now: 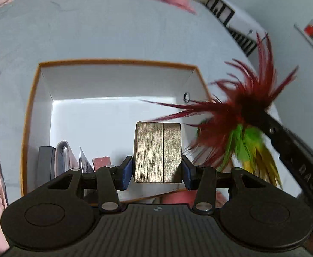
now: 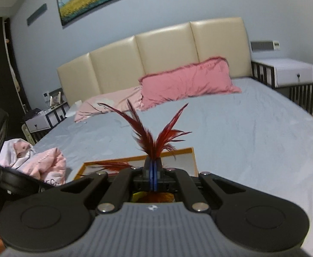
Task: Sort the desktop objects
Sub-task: 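Lift the gold box with the left gripper while the right gripper lifts the feather duster, then lower the gold box into the orange box and open the left gripper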
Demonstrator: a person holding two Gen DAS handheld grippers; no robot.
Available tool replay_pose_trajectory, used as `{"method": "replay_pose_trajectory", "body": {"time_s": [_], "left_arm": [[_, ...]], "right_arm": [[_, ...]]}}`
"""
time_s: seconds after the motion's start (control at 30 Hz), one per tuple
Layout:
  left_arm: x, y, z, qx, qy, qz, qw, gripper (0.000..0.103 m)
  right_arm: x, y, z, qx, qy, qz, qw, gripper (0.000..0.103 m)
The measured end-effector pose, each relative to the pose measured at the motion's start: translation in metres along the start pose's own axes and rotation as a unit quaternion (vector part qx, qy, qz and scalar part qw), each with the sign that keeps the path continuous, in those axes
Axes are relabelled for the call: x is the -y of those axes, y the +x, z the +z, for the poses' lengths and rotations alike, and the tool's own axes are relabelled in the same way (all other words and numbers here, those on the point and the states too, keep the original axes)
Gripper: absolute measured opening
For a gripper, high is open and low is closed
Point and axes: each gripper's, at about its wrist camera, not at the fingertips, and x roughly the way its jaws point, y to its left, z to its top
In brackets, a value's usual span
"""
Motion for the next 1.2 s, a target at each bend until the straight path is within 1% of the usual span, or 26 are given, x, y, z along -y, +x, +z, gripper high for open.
{"method": "replay_pose_trajectory", "body": {"time_s": [0.17,0.3,0.4,0.53,0.63,0.73,0.87,0.93,1.07,1.13,1.2], "left_arm": [[-0.012,0.023,0.009,-0.046,0.001,0.003,0.9989,0.053],[-0.010,0.036,0.013,-0.074,0.015,0.031,0.9967,0.053],[-0.005,0.045,0.013,-0.093,0.023,0.046,0.9944,0.053],[0.004,0.057,0.011,-0.110,0.036,0.082,0.9899,0.053],[0.005,0.066,0.007,-0.130,0.024,0.096,0.9865,0.053],[0.005,0.071,0.004,-0.139,0.018,0.111,0.9838,0.053],[0.004,0.078,0.002,-0.156,0.010,0.117,0.9807,0.053],[0.003,0.080,0.001,-0.160,0.007,0.115,0.9804,0.053],[0.002,0.072,0.000,-0.147,0.002,0.112,0.9828,0.053],[0.001,0.060,0.001,-0.132,0.004,0.101,0.9860,0.053],[0.002,0.041,0.002,-0.106,0.010,0.089,0.9903,0.053]], "right_arm": [[0.010,0.027,-0.013,-0.017,0.026,0.007,1.000,0.001],[0.020,0.039,-0.025,-0.034,0.038,0.013,0.999,0.001],[0.027,0.044,-0.032,-0.047,0.046,0.021,0.998,0.001],[0.027,0.047,-0.039,-0.059,0.040,0.032,0.997,0.001],[0.026,0.047,-0.044,-0.065,0.033,0.036,0.997,0.001],[0.029,0.048,-0.047,-0.074,0.038,0.037,0.996,0.001],[0.032,0.049,-0.050,-0.082,0.043,0.034,0.995,0.001],[0.033,0.050,-0.051,-0.086,0.044,0.034,0.995,0.001],[0.034,0.054,-0.054,-0.097,0.053,0.038,0.993,0.001],[0.035,0.055,-0.055,-0.101,0.058,0.041,0.992,0.001],[0.035,0.056,-0.056,-0.104,0.061,0.042,0.992,0.001]]}}
